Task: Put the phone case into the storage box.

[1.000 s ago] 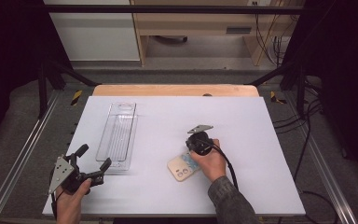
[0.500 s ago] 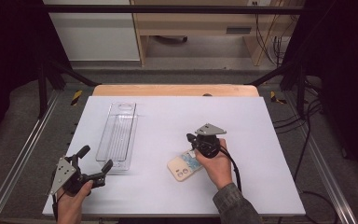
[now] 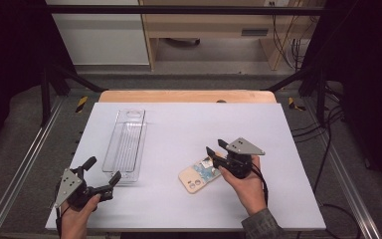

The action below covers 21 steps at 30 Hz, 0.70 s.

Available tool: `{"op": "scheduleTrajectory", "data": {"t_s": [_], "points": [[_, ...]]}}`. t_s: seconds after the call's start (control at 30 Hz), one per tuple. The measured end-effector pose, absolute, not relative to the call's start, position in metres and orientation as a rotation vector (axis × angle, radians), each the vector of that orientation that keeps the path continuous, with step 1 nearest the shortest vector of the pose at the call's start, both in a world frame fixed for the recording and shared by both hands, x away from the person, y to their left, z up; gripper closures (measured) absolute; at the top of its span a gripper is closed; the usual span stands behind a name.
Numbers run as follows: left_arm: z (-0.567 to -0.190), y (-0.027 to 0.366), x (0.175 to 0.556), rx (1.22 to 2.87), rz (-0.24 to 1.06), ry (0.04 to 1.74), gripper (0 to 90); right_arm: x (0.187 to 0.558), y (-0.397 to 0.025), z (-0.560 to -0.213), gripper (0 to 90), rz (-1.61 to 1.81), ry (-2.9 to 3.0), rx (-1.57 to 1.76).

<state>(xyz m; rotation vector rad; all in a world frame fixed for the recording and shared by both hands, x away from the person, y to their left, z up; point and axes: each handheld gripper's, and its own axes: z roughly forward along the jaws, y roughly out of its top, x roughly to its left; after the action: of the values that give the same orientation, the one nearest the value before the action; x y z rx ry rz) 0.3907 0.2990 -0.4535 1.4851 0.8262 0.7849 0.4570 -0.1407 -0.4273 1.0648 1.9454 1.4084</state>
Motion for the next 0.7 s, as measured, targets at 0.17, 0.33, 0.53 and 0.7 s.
{"op": "scheduleTrajectory", "data": {"t_s": [0.17, 0.33, 0.53, 0.7], "points": [[-0.451, 0.299, 0.388, 1.491, 0.792, 0.822, 0.4, 0.448, -0.153, -0.429, 18.4, 1.421, 1.873, 1.104], [-0.449, 0.298, 0.387, 1.489, 0.783, 0.826, 0.5, 0.440, -0.166, -0.427, 6.9, 1.447, 1.811, 1.102], [-0.442, 0.295, 0.387, 1.504, 0.778, 0.804, 0.4, 0.429, -0.189, -0.425, 4.2, 1.440, 1.765, 1.046], [-0.433, 0.289, 0.389, 1.525, 0.761, 0.780, 0.8, 0.422, -0.207, -0.431, 4.7, 1.425, 1.705, 1.066]]}}
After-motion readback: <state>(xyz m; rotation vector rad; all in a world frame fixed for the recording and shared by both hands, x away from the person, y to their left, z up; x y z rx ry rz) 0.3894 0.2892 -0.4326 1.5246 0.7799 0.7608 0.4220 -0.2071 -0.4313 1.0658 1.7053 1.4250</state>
